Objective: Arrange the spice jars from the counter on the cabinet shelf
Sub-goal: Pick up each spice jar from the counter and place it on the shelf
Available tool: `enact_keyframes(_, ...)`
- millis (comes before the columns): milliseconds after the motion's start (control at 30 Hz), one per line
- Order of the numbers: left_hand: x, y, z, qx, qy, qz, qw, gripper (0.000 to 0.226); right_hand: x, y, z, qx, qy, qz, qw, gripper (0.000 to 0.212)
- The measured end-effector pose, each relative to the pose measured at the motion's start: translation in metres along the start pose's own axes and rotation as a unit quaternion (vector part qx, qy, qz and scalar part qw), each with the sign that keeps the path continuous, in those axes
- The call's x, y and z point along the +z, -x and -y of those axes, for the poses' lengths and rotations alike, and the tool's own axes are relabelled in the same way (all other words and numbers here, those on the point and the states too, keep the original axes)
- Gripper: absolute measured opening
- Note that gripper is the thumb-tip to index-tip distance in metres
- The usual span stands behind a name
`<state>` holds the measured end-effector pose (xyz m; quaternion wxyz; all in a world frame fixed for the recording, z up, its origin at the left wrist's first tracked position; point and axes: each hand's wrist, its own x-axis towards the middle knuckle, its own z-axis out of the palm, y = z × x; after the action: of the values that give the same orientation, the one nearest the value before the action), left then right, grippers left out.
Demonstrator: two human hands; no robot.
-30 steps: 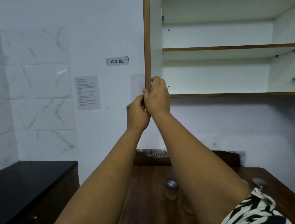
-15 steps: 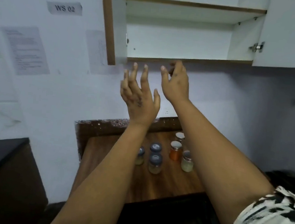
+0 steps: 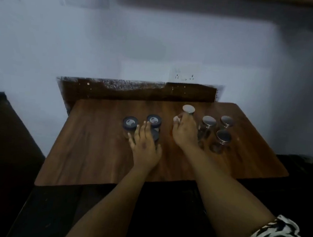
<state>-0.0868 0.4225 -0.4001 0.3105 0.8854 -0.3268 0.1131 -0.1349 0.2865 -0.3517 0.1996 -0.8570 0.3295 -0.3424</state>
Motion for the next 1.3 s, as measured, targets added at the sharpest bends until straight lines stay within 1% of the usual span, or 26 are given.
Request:
enact_keyframes(100,0.025,0.006,0.018,-0.035,-0.002,0.031,0.999,0.087,0.039,0.011,-0.024,0.015,0.037,0.094,0.995,0.034)
enact_keyframes(233,0.041,0.007,0.042,-0.079,-0.004,0.051,0.996,0.084,0.079,0.019,-0.044,-0.011,0.054,0.194,0.979,0.053)
enact_keyframes(400,0.056,-0.016,0.066,-0.114,0.001,0.069,0.991,0.084,0.123,-0.008,-0.044,-0.018,0.081,0.276,0.957,0.084)
enact_keyframes(467,0.064,-0.029,0.073,-0.118,-0.008,0.066,0.991,0.079,0.142,-0.021,-0.041,-0.023,0.077,0.3,0.951,0.097)
enact_keyframes(567,0.076,-0.052,0.088,-0.1,-0.036,0.084,0.991,0.075,0.169,-0.034,-0.042,-0.029,0.062,0.345,0.936,0.104)
enact_keyframes(667,0.08,-0.08,0.099,-0.1,-0.019,0.102,0.99,0.081,0.188,-0.047,-0.046,-0.034,0.041,0.384,0.922,0.097)
enact_keyframes(800,0.08,-0.099,0.11,-0.071,0.012,0.085,0.994,0.083,0.193,-0.071,-0.047,-0.084,0.055,0.394,0.914,0.083)
enact_keyframes(867,0.077,-0.106,0.118,-0.048,0.053,0.072,0.995,0.084,0.187,-0.088,-0.039,-0.086,0.042,0.396,0.913,0.075)
enact_keyframes(900,0.074,-0.11,0.121,-0.036,0.08,0.07,0.994,0.087,0.182,-0.097,-0.033,-0.08,0.024,0.387,0.918,0.071)
enact_keyframes(967,0.067,-0.119,0.119,-0.016,0.135,0.088,0.987,0.103,0.17,-0.118,-0.016,-0.06,-0.022,0.355,0.933,0.066)
enact_keyframes(1033,0.058,-0.136,0.108,-0.03,0.192,0.109,0.975,0.117,0.158,-0.143,0.005,-0.032,-0.053,0.312,0.948,0.059)
enact_keyframes(1067,0.052,-0.149,0.1,-0.038,0.211,0.096,0.972,0.116,0.152,-0.157,0.016,-0.022,-0.062,0.289,0.955,0.056)
enact_keyframes(1100,0.047,-0.163,0.093,-0.04,0.227,0.07,0.971,0.108,0.145,-0.17,0.028,-0.007,-0.076,0.274,0.959,0.056)
enact_keyframes(1133,0.04,-0.177,0.085,-0.036,0.249,0.041,0.967,0.094,0.137,-0.182,0.039,0.012,-0.095,0.271,0.958,0.059)
enact_keyframes(1167,0.033,-0.191,0.077,-0.033,0.285,0.024,0.958,0.078,0.13,-0.195,0.05,0.032,-0.12,0.276,0.953,0.064)
enact_keyframes(1200,0.026,-0.205,0.071,-0.042,0.33,0.023,0.943,0.07,0.122,-0.206,0.058,0.049,-0.154,0.282,0.946,0.068)
enact_keyframes(1233,0.02,-0.217,0.068,-0.061,0.382,0.039,0.921,0.069,0.114,-0.216,0.065,0.062,-0.205,0.289,0.933,0.067)
enact_keyframes(1267,0.015,-0.23,0.066,-0.091,0.442,0.073,0.889,0.07,0.106,-0.226,0.067,0.074,-0.272,0.305,0.91,0.063)
enact_keyframes(1300,0.011,-0.241,0.066,-0.124,0.508,0.122,0.844,0.073,0.098,-0.235,0.067,0.085,-0.343,0.333,0.874,0.056)
